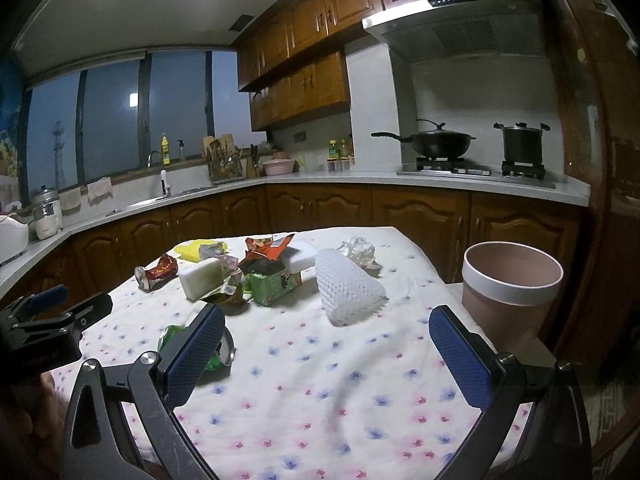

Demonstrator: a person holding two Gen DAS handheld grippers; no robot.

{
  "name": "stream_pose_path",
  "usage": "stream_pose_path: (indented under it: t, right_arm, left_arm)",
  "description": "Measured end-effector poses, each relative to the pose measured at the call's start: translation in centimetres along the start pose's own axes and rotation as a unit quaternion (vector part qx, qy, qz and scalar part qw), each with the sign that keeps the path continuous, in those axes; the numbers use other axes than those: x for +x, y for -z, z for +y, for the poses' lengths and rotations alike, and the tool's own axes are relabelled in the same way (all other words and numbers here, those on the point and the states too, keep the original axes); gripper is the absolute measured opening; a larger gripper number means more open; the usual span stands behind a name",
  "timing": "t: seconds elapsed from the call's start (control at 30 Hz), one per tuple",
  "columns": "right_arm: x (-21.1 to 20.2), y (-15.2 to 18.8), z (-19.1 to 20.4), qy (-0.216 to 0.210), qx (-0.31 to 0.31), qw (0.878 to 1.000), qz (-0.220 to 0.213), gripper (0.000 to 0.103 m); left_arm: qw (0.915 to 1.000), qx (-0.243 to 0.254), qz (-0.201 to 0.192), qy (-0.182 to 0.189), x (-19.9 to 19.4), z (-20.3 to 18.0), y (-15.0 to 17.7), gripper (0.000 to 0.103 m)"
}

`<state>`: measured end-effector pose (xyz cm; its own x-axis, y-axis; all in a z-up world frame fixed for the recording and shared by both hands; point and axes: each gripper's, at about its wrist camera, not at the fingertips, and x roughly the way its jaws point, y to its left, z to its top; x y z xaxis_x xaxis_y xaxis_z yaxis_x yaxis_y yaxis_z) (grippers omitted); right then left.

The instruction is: Collect trash

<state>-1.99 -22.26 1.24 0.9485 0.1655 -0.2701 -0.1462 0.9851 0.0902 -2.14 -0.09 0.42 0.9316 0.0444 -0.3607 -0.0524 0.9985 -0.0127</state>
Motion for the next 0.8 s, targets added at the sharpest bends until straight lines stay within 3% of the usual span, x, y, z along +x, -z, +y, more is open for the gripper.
stream_pose_path:
  t: [0.8]
  right_arm:
    - [0.12, 0.17, 0.26, -0.001, -0.001, 1.0, 0.0, 0.103]
  left_arm:
    - [1.0, 0.003, 0.002, -0.002, 0.41, 0.02, 0.22, 0.103]
